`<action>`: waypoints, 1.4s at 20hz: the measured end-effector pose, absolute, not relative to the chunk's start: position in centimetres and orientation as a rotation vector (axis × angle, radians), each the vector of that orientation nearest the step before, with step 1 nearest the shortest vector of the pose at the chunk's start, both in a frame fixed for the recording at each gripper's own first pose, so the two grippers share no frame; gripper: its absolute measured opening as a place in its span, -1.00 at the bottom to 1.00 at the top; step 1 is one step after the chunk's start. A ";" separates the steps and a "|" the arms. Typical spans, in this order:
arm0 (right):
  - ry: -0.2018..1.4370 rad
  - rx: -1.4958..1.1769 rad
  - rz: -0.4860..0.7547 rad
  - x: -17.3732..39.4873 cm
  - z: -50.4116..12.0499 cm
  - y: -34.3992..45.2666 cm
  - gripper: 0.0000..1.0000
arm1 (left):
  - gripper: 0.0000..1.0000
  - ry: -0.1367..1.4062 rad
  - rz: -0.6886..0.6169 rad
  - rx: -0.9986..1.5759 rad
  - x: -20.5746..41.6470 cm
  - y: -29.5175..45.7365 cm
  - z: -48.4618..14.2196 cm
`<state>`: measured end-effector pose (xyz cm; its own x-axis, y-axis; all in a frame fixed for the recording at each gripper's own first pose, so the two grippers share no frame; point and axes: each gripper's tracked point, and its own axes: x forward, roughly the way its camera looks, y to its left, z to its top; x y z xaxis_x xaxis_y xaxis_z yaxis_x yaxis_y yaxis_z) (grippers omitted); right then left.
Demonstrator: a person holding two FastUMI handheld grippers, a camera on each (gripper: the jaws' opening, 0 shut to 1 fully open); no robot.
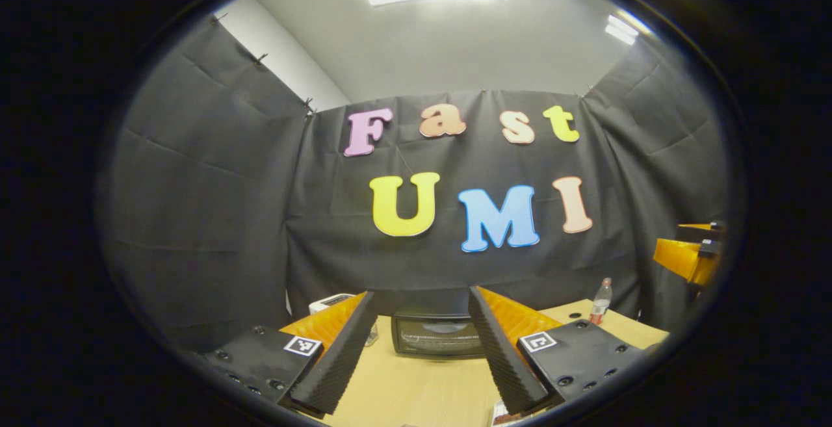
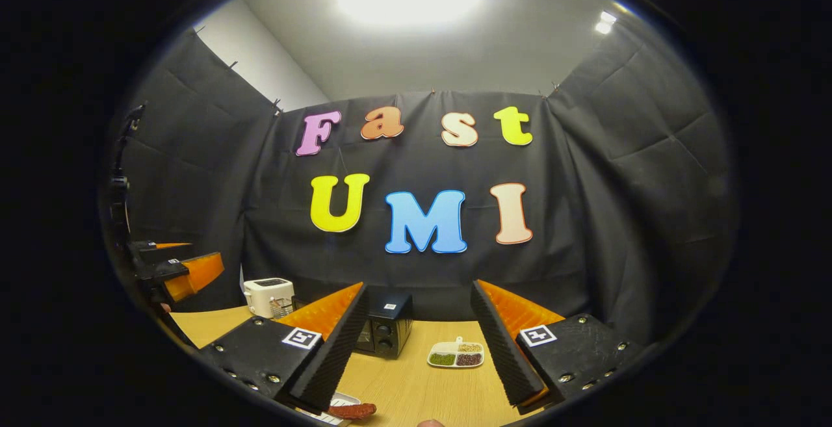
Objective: Open the electric oven with the left hand, put the food in, and close the electric oven.
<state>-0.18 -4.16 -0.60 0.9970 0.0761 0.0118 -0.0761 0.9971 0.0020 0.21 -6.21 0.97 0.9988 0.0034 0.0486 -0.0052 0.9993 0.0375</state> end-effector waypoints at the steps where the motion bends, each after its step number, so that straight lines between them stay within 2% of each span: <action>1: 0.001 0.011 0.071 -0.3 -1.0 -4.3 0.90 | 0.99 -0.045 -0.007 0.036 0.7 -6.4 0.9; 10: -0.002 0.018 -0.090 1.0 -0.5 -5.0 0.91 | 0.99 -0.025 -0.096 0.004 11.0 -6.1 -1.7; 19: 0.027 -0.020 -0.168 2.2 -1.2 -2.7 0.91 | 0.99 0.052 -0.170 -0.019 20.6 -6.7 -7.9; 23: 0.041 -0.035 -0.230 2.4 -1.7 -2.7 0.91 | 0.90 0.089 -0.212 -0.012 24.0 -8.0 -10.9; 24: 0.045 -0.037 -0.248 2.5 -2.0 -2.7 0.91 | 0.82 0.100 -0.218 -0.011 24.8 -8.2 -11.7; 25: 0.050 -0.040 -0.266 2.4 -2.1 -2.8 0.91 | 0.82 0.111 -0.224 -0.012 25.5 -8.5 -12.4; 26: 0.057 -0.042 -0.283 2.3 -2.4 -2.9 0.91 | 0.91 0.123 -0.228 -0.014 26.3 -8.7 -13.3; 28: 0.071 -0.043 -0.306 2.2 -2.8 -2.6 0.91 | 0.91 0.143 -0.243 -0.026 27.7 -9.1 -14.8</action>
<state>2.23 -2.60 -2.77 0.9509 -0.3028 -0.0633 0.2998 0.9525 -0.0529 27.73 -9.13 -14.75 0.9604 -0.2417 -0.1384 0.2380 0.9703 -0.0427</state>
